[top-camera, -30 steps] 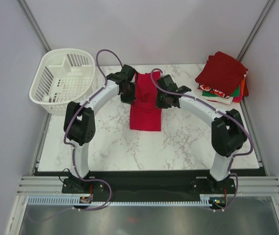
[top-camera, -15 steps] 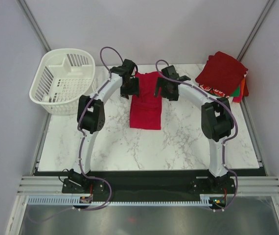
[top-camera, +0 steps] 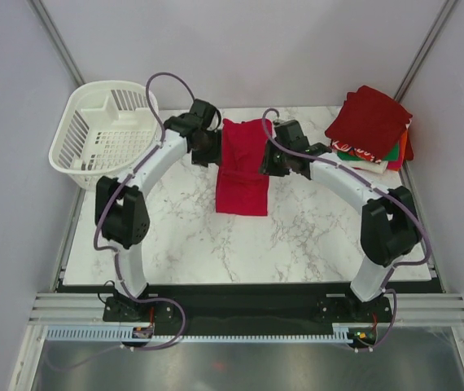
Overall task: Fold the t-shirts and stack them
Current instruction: Fold the tshirt
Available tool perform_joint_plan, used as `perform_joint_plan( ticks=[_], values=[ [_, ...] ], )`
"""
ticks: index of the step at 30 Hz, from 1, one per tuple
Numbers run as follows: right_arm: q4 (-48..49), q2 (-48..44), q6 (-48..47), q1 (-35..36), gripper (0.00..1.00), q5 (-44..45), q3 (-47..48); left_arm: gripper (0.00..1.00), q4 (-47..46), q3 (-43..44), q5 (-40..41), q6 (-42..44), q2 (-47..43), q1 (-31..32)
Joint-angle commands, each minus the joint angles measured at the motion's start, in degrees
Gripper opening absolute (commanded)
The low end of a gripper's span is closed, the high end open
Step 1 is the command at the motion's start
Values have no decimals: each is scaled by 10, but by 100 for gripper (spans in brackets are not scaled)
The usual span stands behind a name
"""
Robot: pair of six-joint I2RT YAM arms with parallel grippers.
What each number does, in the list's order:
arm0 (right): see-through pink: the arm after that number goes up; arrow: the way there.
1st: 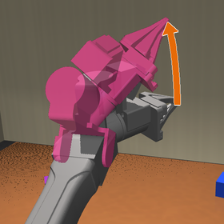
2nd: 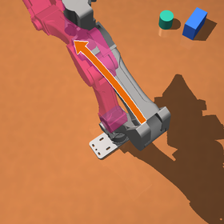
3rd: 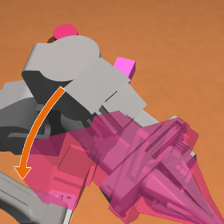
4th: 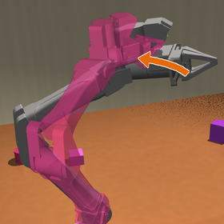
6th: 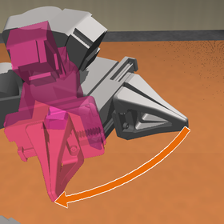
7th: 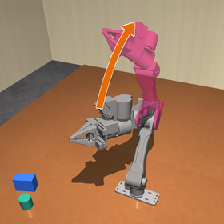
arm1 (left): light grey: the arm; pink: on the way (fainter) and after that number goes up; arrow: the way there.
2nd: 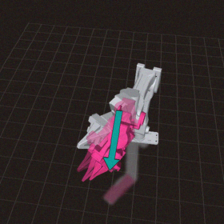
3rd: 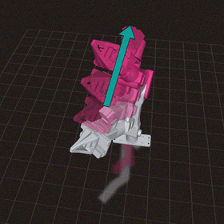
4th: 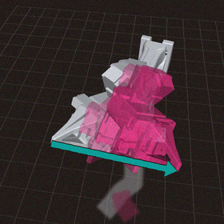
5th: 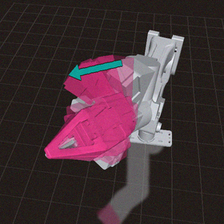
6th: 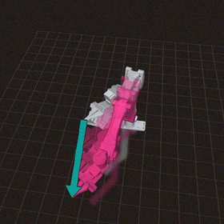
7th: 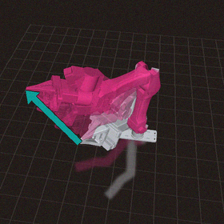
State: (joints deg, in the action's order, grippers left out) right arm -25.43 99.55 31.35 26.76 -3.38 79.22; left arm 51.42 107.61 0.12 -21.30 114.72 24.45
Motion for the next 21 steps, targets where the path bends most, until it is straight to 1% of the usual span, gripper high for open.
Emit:
perform_joint_plan(
  ticks=[1,3,4,5,6,7,8,9,10,12,13,17,20,21],
  values=[
    [53,47,-5,26,27,-109,0,52,-32,-136,5,-13,-98,37],
    [53,70,-8,46,25,-116,18,51,-47,-188,10,-18,-141,49],
    [52,91,-9,50,24,-115,36,50,-51,-235,9,-19,-191,50],
    [52,102,-9,53,24,-113,44,50,-52,-255,11,-17,-213,50],
    [49,114,-8,54,25,-115,65,50,-52,-275,11,-17,-238,50],
    [46,140,-9,54,25,-116,75,50,-52,-315,11,-17,-284,49],
    [43,152,-11,53,26,-112,87,51,-50,-334,38,-9,-309,50],
    [33,165,-13,52,26,-109,112,51,-50,-373,42,-8,-333,50],
    [27,190,-16,51,26,-107,125,50,-49,-390,44,-8,-380,50],
    [13,223,-19,45,26,-96,161,50,-43,-439,41,-15,-419,49],
    [9,234,-22,43,26,-92,173,50,-40,-454,39,-19,-458,49],
    [-22,287,-31,24,27,-68,239,50,-28,-511,37,-44,-526,49],
    [-56,324,-46,6,31,-38,325,50,-27,-536,37,-58,-545,49],
    [-72,344,-53,4,33,-28,387,49,-27,-538,36,-63,-545,49]
  ],
)
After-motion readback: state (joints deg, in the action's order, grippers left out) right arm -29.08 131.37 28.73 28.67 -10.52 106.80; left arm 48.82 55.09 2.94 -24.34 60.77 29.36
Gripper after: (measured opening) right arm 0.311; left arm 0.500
